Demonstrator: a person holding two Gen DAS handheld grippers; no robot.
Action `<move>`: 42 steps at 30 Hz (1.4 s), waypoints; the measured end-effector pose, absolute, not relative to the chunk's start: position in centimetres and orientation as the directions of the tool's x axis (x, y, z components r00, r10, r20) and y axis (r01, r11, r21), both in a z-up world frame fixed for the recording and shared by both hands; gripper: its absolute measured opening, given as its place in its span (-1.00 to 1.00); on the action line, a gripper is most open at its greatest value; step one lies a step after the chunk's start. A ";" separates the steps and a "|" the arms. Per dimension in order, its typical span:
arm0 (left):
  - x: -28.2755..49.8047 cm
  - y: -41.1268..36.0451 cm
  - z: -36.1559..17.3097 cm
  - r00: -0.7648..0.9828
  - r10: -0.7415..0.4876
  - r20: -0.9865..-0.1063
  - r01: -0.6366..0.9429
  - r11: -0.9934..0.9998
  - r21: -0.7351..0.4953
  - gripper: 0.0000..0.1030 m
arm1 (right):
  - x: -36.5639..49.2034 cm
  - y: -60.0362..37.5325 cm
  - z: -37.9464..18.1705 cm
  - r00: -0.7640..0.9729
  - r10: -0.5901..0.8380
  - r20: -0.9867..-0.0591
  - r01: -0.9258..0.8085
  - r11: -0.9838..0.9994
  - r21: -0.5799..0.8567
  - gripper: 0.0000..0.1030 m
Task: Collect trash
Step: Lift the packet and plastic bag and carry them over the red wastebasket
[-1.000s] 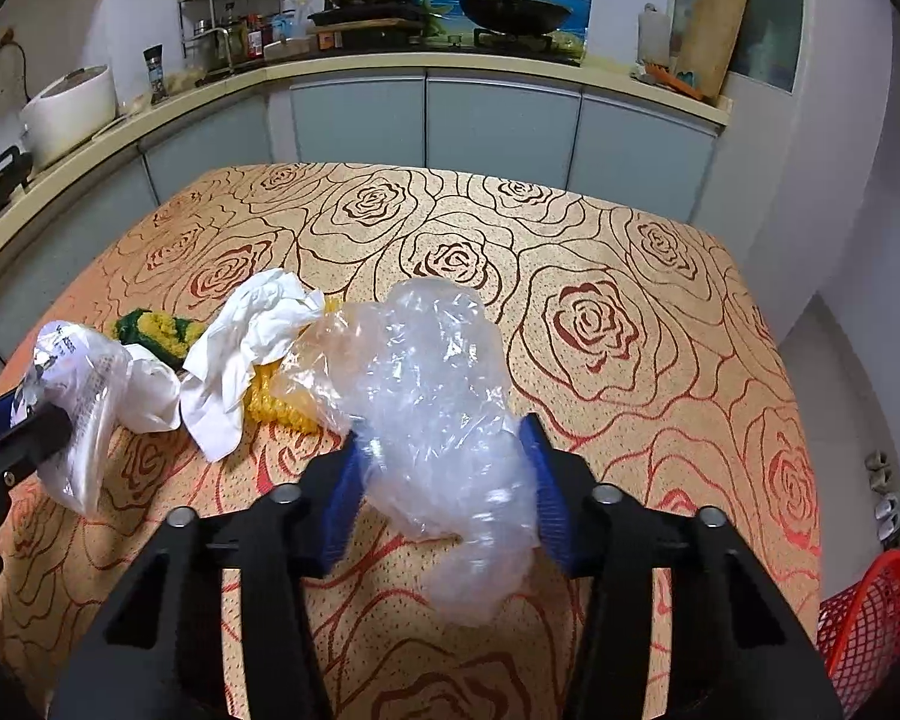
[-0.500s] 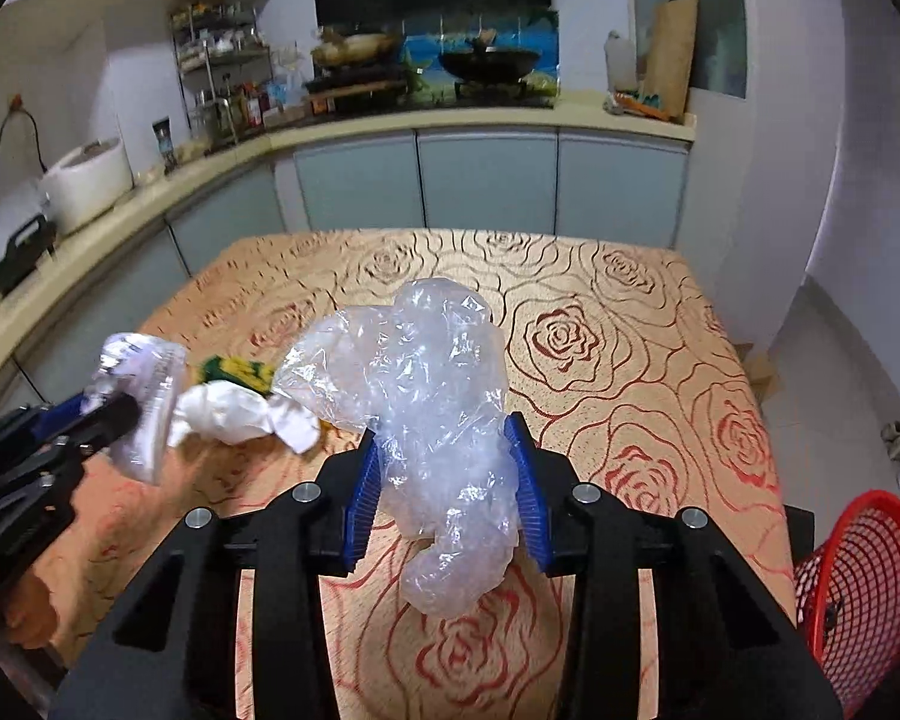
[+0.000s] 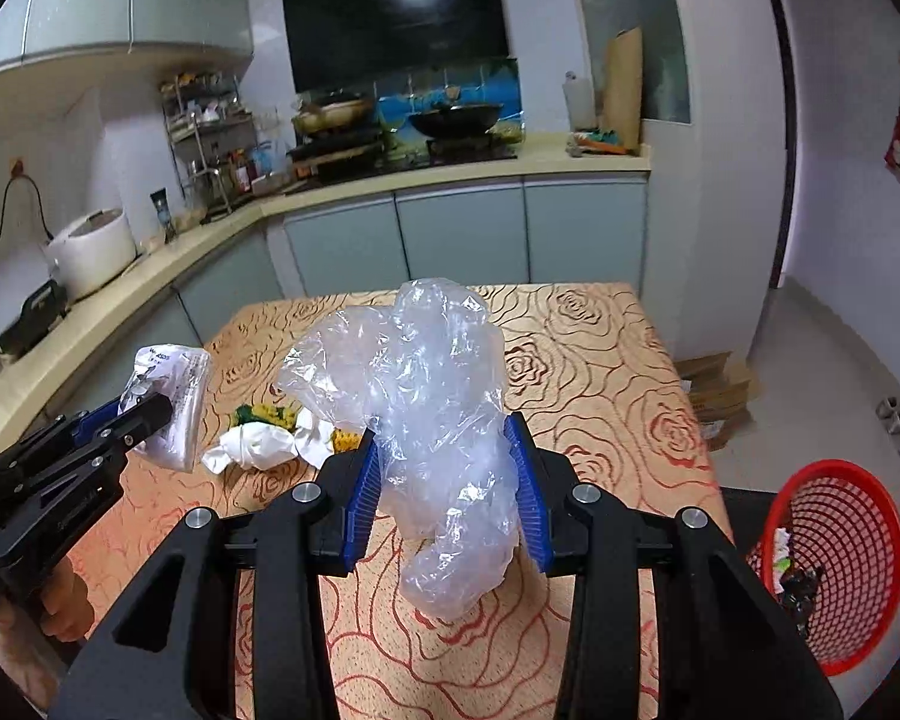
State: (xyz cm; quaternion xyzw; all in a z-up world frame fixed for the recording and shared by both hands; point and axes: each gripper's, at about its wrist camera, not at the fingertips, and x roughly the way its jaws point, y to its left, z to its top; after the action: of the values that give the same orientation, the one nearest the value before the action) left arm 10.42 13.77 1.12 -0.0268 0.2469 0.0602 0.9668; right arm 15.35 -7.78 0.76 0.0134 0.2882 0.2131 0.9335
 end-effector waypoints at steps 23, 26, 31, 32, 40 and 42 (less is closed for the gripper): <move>12.1 4.6 4.1 0.906 -0.055 -0.420 0.071 0.997 0.023 -0.51 | 13.0 -17.2 2.4 0.837 0.274 -0.474 -0.211 0.960 0.182 -0.25; 12.6 3.3 4.3 0.905 -0.079 -0.418 0.099 0.995 0.028 -0.51 | 12.8 -18.6 2.3 0.845 0.249 -0.472 -0.182 0.966 0.185 -0.25; 13.0 1.3 4.2 0.901 -0.113 -0.418 0.140 0.990 0.035 -0.51 | 12.4 -20.6 2.3 0.858 0.214 -0.467 -0.140 0.972 0.189 -0.25; 13.2 0.7 4.2 0.899 -0.122 -0.420 0.151 0.988 0.037 -0.51 | 12.4 -21.0 2.3 0.861 0.207 -0.465 -0.131 0.973 0.190 -0.25; 14.1 -2.6 3.7 0.885 -0.176 -0.431 0.215 0.976 0.044 -0.51 | 11.9 -24.3 2.2 0.876 0.140 -0.462 -0.056 0.980 0.192 -0.25; 14.5 -3.5 3.5 0.880 -0.194 -0.433 0.237 0.970 0.047 -0.51 | 11.8 -25.2 2.2 0.878 0.120 -0.463 -0.034 0.981 0.190 -0.25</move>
State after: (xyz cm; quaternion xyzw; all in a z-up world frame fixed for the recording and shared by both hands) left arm 14.52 -3.53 3.53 0.0493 0.2181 -0.1113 0.9683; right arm 11.78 -25.23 2.15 0.0882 0.2436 0.0398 0.9650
